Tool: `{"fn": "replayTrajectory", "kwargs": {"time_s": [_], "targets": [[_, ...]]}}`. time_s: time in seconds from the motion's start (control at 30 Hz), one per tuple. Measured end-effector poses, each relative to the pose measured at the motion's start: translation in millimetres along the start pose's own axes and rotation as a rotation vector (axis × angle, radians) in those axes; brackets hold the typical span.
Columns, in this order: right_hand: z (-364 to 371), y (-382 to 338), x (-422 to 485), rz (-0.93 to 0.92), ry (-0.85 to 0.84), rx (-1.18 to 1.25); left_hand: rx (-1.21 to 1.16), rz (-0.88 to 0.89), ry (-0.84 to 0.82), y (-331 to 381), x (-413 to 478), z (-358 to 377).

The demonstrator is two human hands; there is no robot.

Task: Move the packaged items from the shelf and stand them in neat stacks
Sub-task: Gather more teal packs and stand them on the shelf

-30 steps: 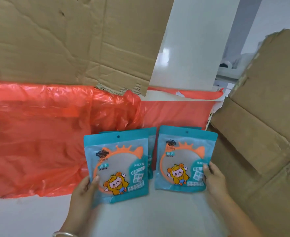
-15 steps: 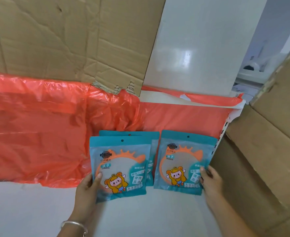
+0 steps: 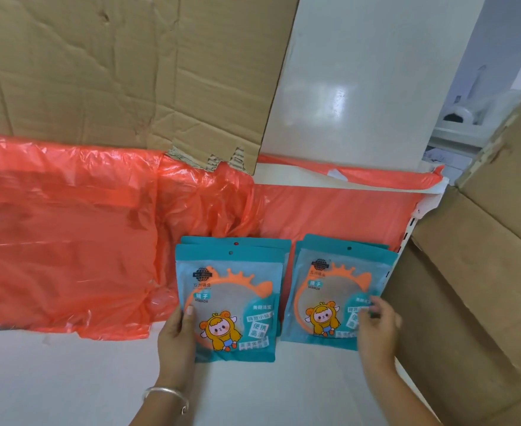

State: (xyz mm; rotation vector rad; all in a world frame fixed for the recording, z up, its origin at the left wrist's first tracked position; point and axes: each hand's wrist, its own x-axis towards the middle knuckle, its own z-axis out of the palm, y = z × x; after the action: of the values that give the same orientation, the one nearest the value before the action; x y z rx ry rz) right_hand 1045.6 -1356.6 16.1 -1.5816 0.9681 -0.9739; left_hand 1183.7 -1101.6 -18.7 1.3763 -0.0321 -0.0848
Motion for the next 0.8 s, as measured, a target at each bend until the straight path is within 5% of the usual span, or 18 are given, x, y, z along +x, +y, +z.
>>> {"fn": "replayTrajectory", "kwargs": {"time_s": [0.13, 0.2, 0.47, 0.8], "targets": [[40, -11, -49, -0.07, -0.576, -0.161, -0.039, -0.005, 0.0, -2, 1, 2], [63, -13, -63, -0.031, -0.709, -0.204, -0.036, -0.014, -0.005, -2, 1, 3], [91, -15, -61, -0.022, -0.466, -0.09, 0.055, 0.049, -0.084, 6, 3, 4], [89, -11, -54, 0.004, -0.471, -0.137, 0.215, 0.058, -0.102, 8, 8, 1]]}}
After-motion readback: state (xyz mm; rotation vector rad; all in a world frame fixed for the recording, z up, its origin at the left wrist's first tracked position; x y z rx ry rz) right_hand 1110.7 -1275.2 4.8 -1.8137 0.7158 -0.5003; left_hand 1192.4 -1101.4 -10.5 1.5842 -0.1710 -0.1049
